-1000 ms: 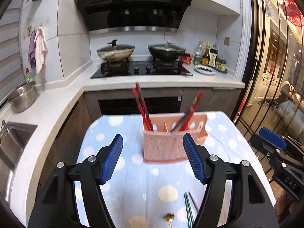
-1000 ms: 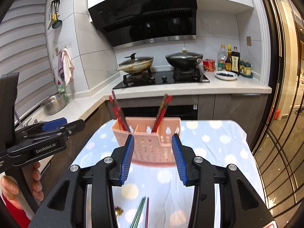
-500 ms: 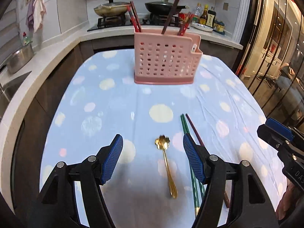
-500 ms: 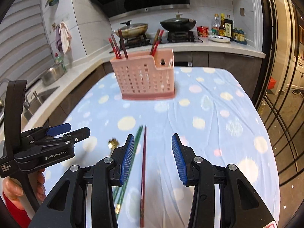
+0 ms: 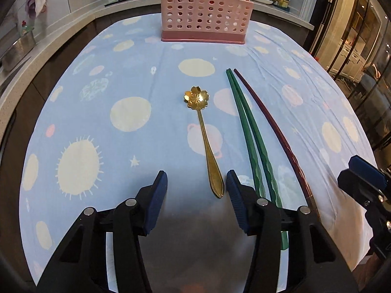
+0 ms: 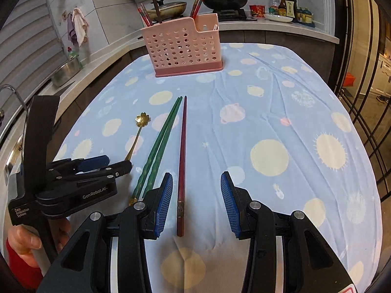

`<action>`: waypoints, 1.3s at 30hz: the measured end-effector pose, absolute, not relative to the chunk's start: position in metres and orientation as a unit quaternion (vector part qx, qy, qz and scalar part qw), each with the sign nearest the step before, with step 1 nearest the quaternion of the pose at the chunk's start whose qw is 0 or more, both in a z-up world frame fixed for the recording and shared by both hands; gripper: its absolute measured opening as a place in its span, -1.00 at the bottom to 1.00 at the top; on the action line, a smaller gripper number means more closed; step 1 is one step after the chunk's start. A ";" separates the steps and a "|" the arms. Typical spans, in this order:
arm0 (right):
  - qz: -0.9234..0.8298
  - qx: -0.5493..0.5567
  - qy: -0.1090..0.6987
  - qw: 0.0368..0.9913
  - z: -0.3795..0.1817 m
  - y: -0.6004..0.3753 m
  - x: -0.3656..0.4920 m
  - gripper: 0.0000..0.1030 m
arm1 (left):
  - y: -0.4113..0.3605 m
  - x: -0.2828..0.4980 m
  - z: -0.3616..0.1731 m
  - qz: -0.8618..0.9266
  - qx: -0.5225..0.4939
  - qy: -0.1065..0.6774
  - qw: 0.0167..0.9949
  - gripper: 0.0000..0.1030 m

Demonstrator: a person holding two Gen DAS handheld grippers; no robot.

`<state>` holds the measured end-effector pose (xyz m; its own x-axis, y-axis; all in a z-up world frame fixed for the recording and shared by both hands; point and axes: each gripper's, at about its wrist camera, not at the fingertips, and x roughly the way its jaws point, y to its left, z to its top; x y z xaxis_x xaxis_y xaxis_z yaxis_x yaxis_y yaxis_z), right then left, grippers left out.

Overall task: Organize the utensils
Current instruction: 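Move the left tool to the gold spoon while the right tool reaches the maroon chopstick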

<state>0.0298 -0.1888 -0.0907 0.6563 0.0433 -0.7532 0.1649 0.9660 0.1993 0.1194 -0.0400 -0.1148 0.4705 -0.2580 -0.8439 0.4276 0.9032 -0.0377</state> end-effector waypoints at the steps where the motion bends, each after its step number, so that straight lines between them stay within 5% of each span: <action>1: -0.033 0.126 0.415 0.901 -0.092 -0.188 0.029 -0.21 | -0.041 0.118 -0.115 -0.201 0.091 0.472 0.854 -0.07; 11: -0.024 0.129 0.428 0.894 -0.103 -0.183 0.023 -0.21 | -0.034 0.113 -0.114 -0.217 0.076 0.472 0.851 -0.79; 19: -0.012 0.119 0.441 0.889 -0.113 -0.172 0.020 -0.29 | -0.023 0.111 -0.113 -0.233 0.046 0.486 0.841 -0.80; 32: -0.006 0.108 0.459 0.882 -0.125 -0.168 0.023 -0.86 | -0.019 0.099 -0.108 -0.241 0.043 0.488 0.838 -0.80; 39: -0.009 0.113 0.449 0.886 -0.116 -0.172 0.017 -0.86 | -0.016 0.094 -0.097 -0.243 0.042 0.477 0.844 -0.80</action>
